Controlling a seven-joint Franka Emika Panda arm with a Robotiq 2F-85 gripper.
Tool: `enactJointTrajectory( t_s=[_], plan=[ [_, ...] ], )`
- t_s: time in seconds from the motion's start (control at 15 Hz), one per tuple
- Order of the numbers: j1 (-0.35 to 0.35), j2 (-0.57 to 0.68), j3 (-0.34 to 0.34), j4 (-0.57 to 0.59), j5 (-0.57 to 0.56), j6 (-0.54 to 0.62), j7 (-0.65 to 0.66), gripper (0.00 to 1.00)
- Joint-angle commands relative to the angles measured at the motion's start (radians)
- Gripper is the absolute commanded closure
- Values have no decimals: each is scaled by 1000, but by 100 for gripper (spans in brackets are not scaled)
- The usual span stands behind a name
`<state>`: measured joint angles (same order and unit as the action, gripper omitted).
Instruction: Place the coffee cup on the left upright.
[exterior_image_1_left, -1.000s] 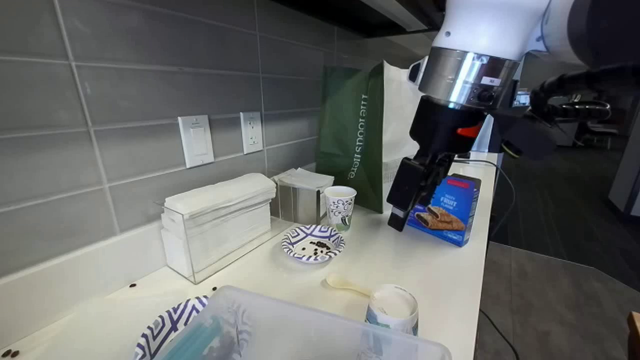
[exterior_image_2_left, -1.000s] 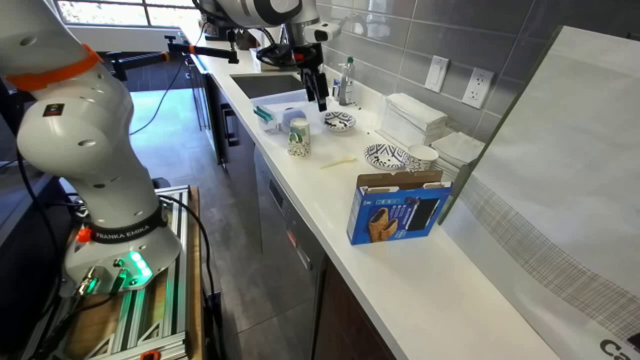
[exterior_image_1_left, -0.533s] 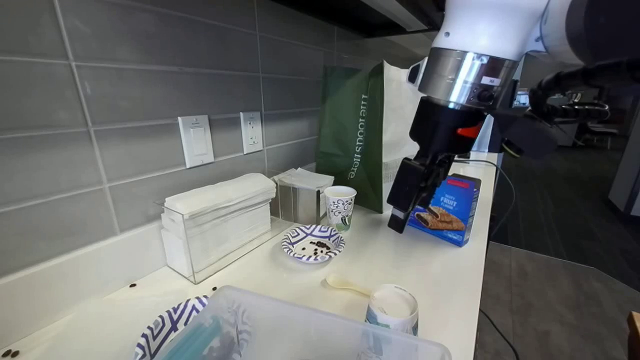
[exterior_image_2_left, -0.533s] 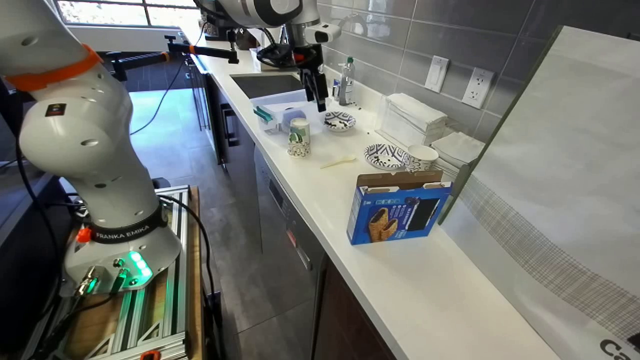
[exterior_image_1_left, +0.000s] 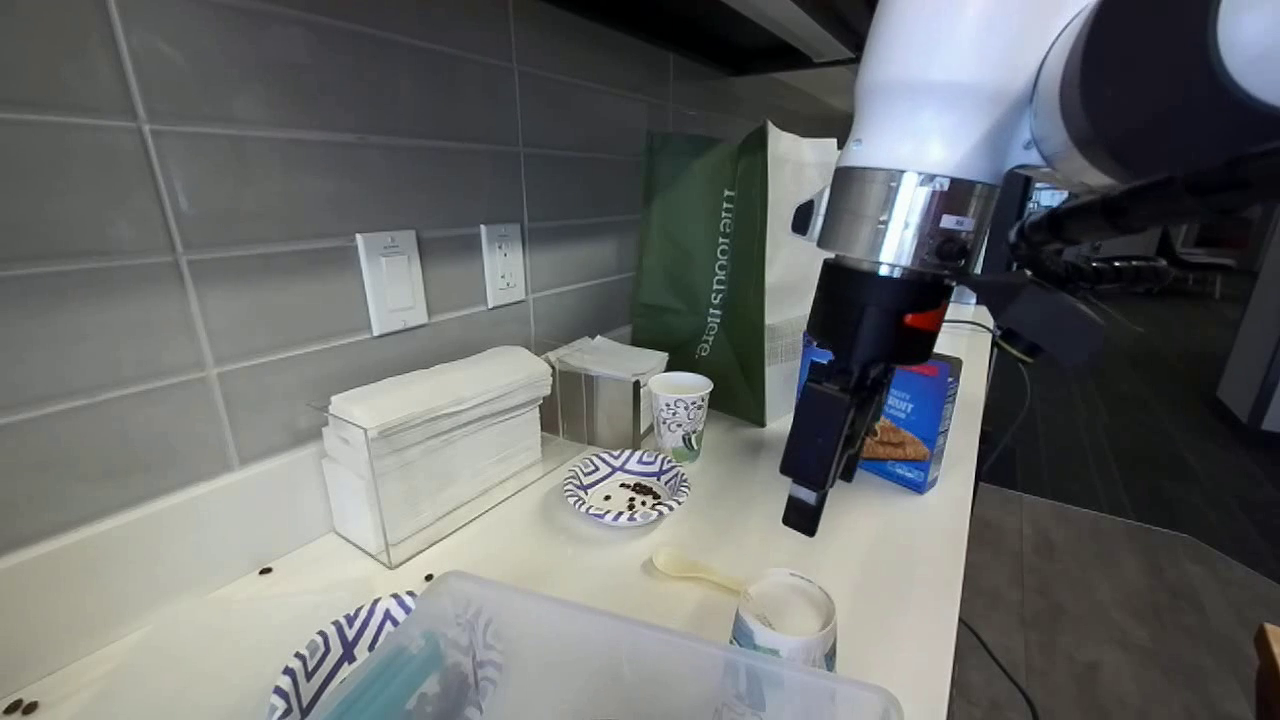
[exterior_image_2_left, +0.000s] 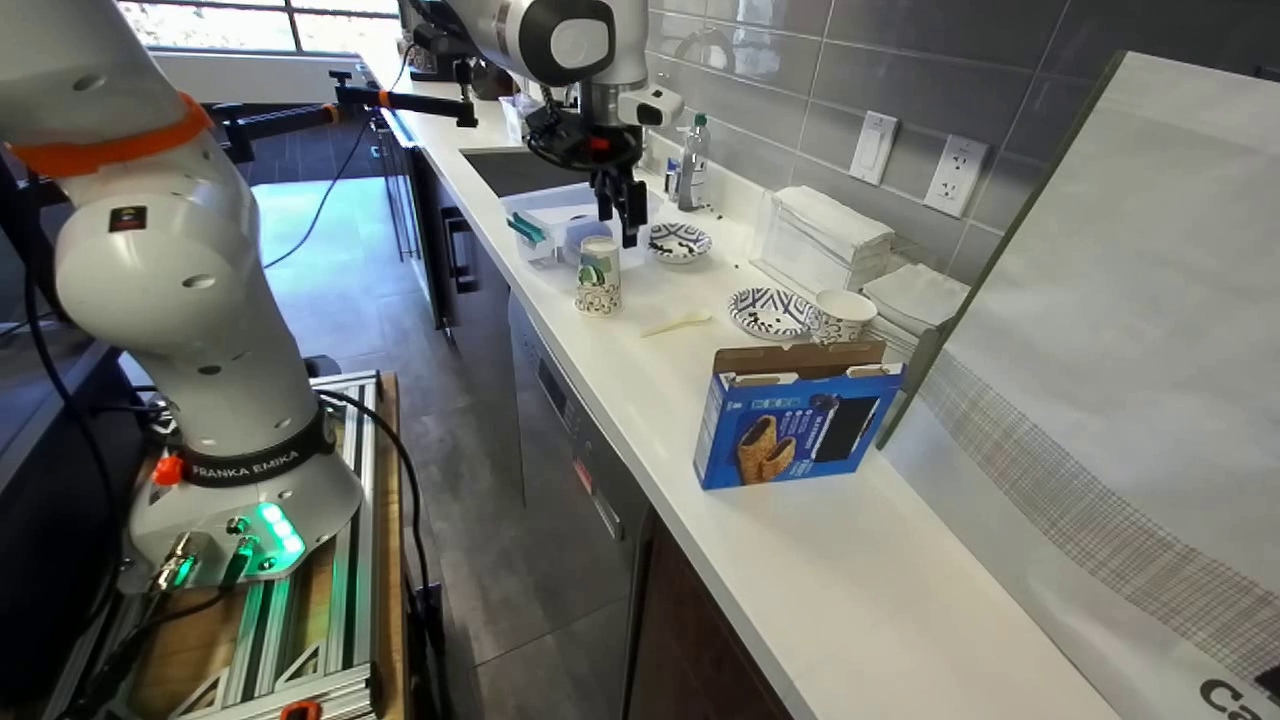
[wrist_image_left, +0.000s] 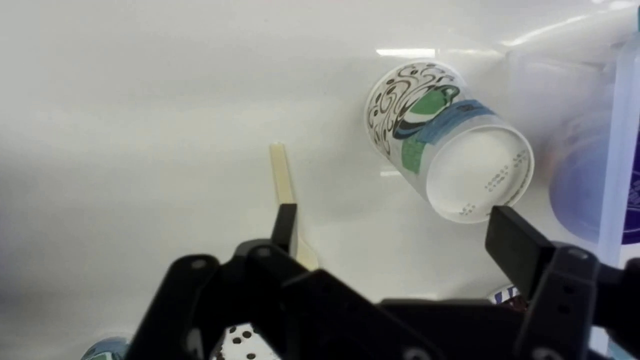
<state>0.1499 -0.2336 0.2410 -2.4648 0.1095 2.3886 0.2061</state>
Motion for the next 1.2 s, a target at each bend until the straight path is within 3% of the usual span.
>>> enactJointTrajectory(
  t_s=[0.0,0.07,0.13,0.27,0.47,0.6,0.8,1.0,1.13],
  plan=[
    [35,44,-24,11,57,-4,-59,18],
    [39,51,-24,10,65,-2,-67,19],
    [43,58,-24,7,71,4,-74,38],
    [49,71,-21,4,78,18,-81,53],
    [59,84,-19,1,96,46,-97,67],
    [66,90,-20,-2,111,75,-111,68],
    [71,100,-21,-4,132,104,-127,53],
    [71,109,-21,-6,144,112,-139,61],
    [70,110,-22,-5,148,109,-139,78]
  ],
)
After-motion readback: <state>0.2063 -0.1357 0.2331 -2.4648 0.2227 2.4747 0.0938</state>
